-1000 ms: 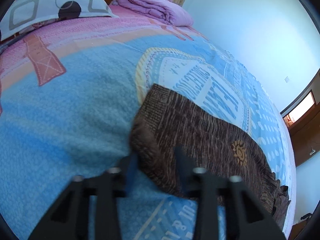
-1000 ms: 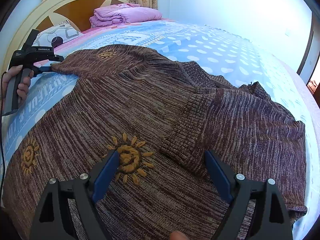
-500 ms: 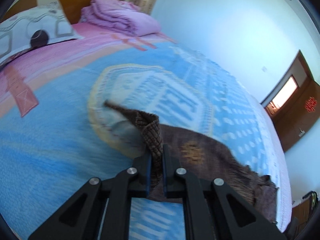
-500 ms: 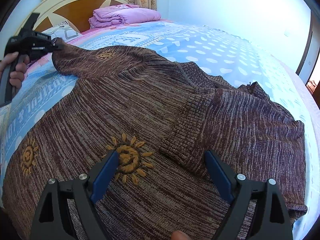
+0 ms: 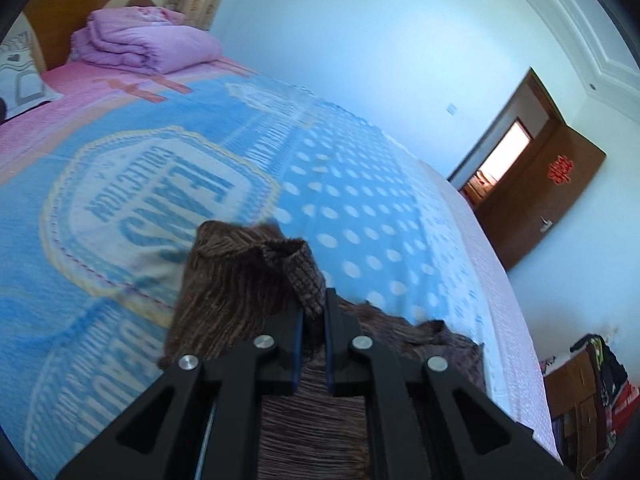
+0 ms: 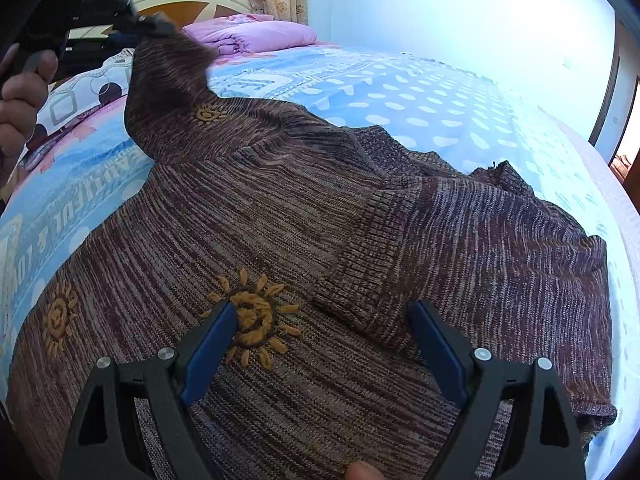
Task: Fold small clothes
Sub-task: 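Fold the held sleeve across the sweater body with the left gripper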
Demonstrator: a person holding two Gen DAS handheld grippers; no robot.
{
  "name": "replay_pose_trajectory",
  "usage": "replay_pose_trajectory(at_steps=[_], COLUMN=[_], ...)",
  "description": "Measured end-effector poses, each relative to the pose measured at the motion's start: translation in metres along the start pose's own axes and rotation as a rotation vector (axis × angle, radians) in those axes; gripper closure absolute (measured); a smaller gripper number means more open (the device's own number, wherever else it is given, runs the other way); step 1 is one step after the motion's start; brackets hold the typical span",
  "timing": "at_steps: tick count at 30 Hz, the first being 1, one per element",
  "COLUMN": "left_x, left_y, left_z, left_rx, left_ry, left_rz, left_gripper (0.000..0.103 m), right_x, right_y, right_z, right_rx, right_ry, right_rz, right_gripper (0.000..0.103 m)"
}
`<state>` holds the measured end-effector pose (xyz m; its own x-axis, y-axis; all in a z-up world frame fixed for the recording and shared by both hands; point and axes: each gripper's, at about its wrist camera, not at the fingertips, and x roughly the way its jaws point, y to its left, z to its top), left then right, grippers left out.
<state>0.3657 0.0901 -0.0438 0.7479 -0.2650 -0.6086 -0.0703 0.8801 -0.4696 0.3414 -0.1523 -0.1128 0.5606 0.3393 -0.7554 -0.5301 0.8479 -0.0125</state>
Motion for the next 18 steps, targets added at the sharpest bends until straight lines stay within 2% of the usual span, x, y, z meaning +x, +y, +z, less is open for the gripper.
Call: replay_pose_trajectory(at_steps=[5,8,10,11,12,13,15,18], left_x=[0.029,0.050,0.054,0.051,0.047,0.040,0.024,0.010], left_y=[-0.046,-0.069,-0.074,-0.073,-0.071,-0.066,-0.051,-0.021], left_z=[-0.034,-0.062,-0.078,-0.082,-0.085,-0.087,-0.088,-0.089], left_rx=[0.096,0.168,0.213,0.229,0.248,0.263,0.281,0.331], left_ry=[0.067,0.159,0.212,0.209,0.200,0.184,0.130,0.069], left_rz=[-0.053,-0.048,-0.062,-0.060,-0.054,-0.037,0.010,0.155], left_gripper=[0.094,0.086,0.077,0.074,0.063,0.047,0.032,0.031], right_x=[-0.003,-0.005,-0.006,-0.007,-0.008,-0.007,-0.009,-0.010], right_y=[-0.011,-0.016,-0.019,-0.020,-0.022,-0.025,-0.030,-0.036], right_z=[-0.001,-0.002,-0.003,-0.003,-0.004,-0.003,-0.004,-0.005], right_rx=[0.059,0.093,0.111,0.118,0.129,0.140,0.162,0.190], right_ry=[-0.018,-0.029,-0.037,-0.041,-0.047,-0.051,-0.059,-0.067], right_rz=[0.021,0.033,0.041,0.045,0.053,0.062,0.082,0.106], right_gripper=[0.014,0.014,0.014,0.014,0.014,0.014,0.014,0.014])
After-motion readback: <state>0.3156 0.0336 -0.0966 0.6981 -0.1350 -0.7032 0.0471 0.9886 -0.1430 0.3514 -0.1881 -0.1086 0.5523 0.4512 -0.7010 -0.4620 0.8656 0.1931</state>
